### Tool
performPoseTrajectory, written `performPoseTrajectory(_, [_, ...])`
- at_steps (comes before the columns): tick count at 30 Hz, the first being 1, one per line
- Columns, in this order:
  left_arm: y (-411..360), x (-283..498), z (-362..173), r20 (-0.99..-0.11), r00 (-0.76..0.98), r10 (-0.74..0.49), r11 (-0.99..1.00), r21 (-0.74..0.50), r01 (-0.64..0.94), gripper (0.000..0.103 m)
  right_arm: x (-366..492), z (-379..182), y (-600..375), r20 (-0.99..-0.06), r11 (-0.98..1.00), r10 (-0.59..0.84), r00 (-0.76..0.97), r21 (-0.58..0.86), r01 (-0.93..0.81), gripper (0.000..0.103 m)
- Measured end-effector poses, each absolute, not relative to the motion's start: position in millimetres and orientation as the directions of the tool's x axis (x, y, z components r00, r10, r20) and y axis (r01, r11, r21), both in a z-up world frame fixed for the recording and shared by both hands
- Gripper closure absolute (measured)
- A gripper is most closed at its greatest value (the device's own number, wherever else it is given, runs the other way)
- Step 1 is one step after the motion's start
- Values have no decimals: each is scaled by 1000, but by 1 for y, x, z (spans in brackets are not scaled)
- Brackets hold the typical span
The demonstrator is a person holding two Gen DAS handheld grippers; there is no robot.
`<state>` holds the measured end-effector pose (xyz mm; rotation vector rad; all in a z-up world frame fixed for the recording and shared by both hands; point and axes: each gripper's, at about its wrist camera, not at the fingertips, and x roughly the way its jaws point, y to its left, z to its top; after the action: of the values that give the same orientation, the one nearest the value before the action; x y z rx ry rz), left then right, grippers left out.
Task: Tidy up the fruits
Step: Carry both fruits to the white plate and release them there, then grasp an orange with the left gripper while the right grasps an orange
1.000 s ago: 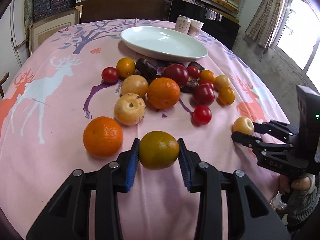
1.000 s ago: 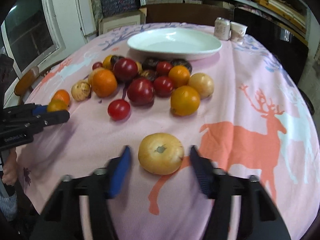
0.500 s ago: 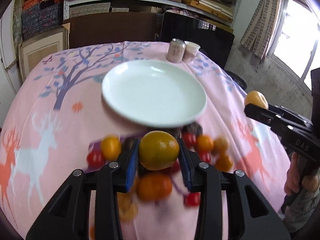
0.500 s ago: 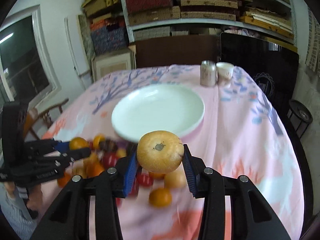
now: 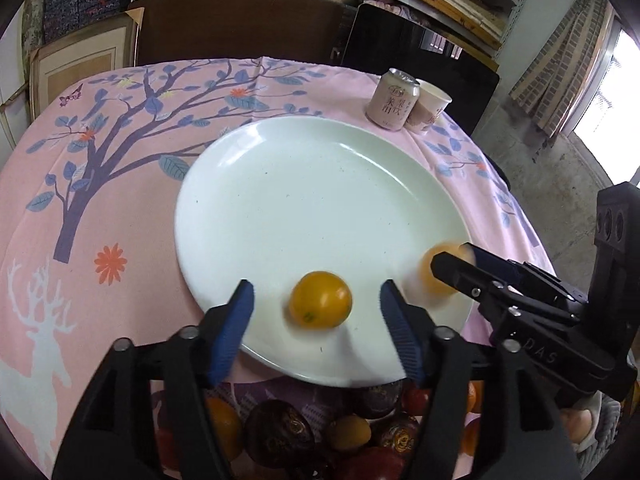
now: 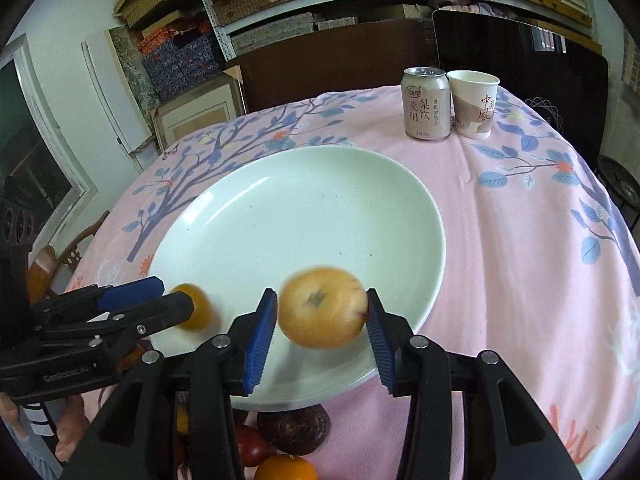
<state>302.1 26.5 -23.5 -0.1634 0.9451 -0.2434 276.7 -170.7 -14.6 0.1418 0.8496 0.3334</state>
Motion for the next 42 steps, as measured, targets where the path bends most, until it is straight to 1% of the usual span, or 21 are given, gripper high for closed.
performPoseTrajectory(2, [28,300,-20,-773,563,-294,955,-260,141,37,268,-5,-172,-686,942,336,646,241,-235,40])
performPoseTrajectory(3, [29,299,-19,-770,566,-295,954,-266,137,36,263,0,-174,-668,943,332,666,235,-235,38])
performPoseTrajectory(4, [29,296,-18,-768,570,-291,956,-264,131,34,260,5,-176,-653,944,331,681,232,-236,38])
performPoseTrajectory(5, [31,293,-15,-765,579,-282,958,-260,123,29,255,11,-178,-631,944,330,702,230,-237,34])
performPoseTrajectory(6, [34,289,-12,-758,595,-269,961,-254,111,23,251,15,-181,-615,944,329,717,229,-236,28])
performPoseTrajectory(7, [36,285,-10,-751,607,-260,963,-248,106,21,246,19,-184,-594,945,327,735,229,-235,24])
performPoseTrajectory(8, [38,279,-6,-743,622,-249,966,-237,103,17,243,22,-185,-584,945,325,744,227,-235,15])
performPoseTrajectory(9, [39,272,-3,-736,635,-235,970,-222,102,15,240,23,-186,-577,946,324,749,223,-237,10])
performPoseTrajectory(12, [44,243,13,-695,699,-166,985,-143,92,10,230,23,-188,-570,938,345,746,246,-245,9])
performPoseTrajectory(14, [56,213,15,-668,732,-134,990,-131,61,4,214,15,-197,-571,932,353,741,284,-226,9])
performPoseTrajectory(15, [63,196,11,-660,741,-124,990,-138,42,4,204,9,-204,-576,932,350,739,296,-211,8])
performPoseTrajectory(18, [89,141,-10,-685,720,-110,985,-170,-11,4,177,-10,-227,-591,923,344,729,357,-146,3])
performPoseTrajectory(19, [95,127,-16,-692,714,-103,985,-169,-21,4,168,-17,-238,-593,905,363,719,408,-120,3])
performPoseTrajectory(22, [111,84,-29,-710,701,-70,988,-145,-49,4,149,-26,-257,-578,860,414,703,502,-93,3])
performPoseTrajectory(25, [110,56,-41,-733,678,-52,994,-102,-35,5,135,-27,-264,-570,865,386,726,497,-70,3])
performPoseTrajectory(28, [99,44,-49,-738,675,-12,999,-34,-20,5,131,-32,-263,-582,874,370,724,482,-60,3])
performPoseTrajectory(31, [96,47,-51,-737,676,23,999,-3,-37,4,129,-38,-258,-607,890,351,713,453,-53,3])
performPoseTrajectory(34, [102,54,-50,-744,668,15,998,-34,-61,5,133,-39,-254,-622,895,349,701,442,-54,3])
performPoseTrajectory(38, [109,59,-52,-760,650,-27,995,-85,-59,5,136,-43,-251,-639,897,353,683,439,-53,3])
performPoseTrajectory(42, [104,64,-52,-762,646,-44,996,-84,-32,5,136,-44,-248,-649,899,355,673,434,-55,3])
